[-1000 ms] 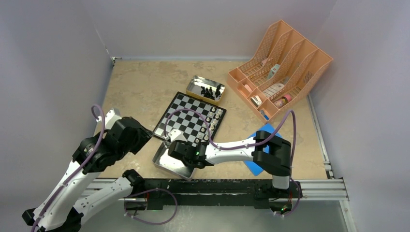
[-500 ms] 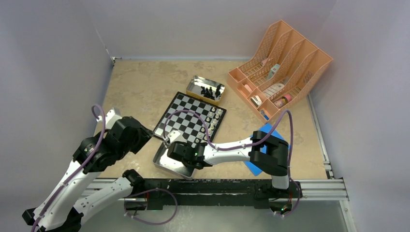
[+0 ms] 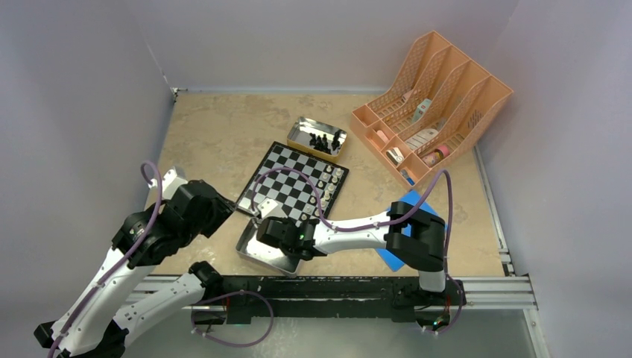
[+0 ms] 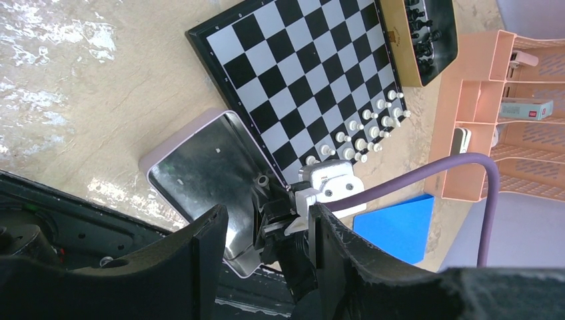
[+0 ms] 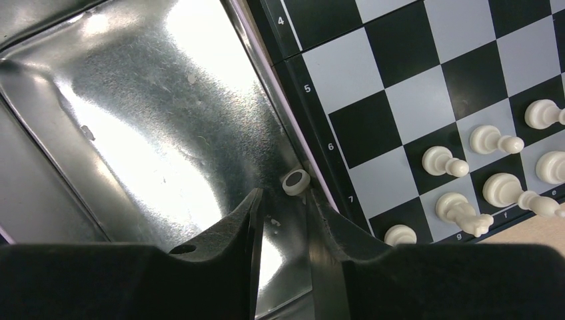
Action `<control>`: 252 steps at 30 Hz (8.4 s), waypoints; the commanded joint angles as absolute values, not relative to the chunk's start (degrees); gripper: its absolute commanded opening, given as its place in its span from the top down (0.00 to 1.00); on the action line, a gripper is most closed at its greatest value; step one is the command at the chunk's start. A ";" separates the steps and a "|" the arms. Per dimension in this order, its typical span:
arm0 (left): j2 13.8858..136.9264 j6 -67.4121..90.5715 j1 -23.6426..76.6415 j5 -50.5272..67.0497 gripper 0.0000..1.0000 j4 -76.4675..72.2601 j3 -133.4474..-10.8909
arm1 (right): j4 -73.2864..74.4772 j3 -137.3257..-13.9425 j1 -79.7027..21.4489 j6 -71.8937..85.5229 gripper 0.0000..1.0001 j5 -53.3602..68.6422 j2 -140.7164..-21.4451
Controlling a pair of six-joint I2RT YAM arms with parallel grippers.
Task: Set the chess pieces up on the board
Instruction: Pick up the chess piece from the storage box.
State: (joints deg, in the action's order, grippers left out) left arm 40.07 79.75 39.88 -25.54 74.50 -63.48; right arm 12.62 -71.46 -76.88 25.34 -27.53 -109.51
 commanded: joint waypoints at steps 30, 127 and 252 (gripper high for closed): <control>38.06 78.93 39.85 -27.06 0.53 75.85 -64.34 | 10.45 -72.03 -77.26 25.91 0.71 -23.46 -108.95; 35.93 79.62 39.87 -26.47 0.54 76.64 -66.18 | 17.27 -74.36 -76.61 29.79 0.70 -24.47 -111.11; 24.07 81.29 39.91 -28.70 0.55 83.58 -75.85 | 16.95 -70.87 -71.19 -71.81 0.71 3.87 -107.25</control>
State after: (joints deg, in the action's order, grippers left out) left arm 23.70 80.44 39.88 -28.88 83.74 -75.83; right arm 15.99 -70.11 -71.55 -69.36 4.03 -106.74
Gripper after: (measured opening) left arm 0.452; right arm 0.289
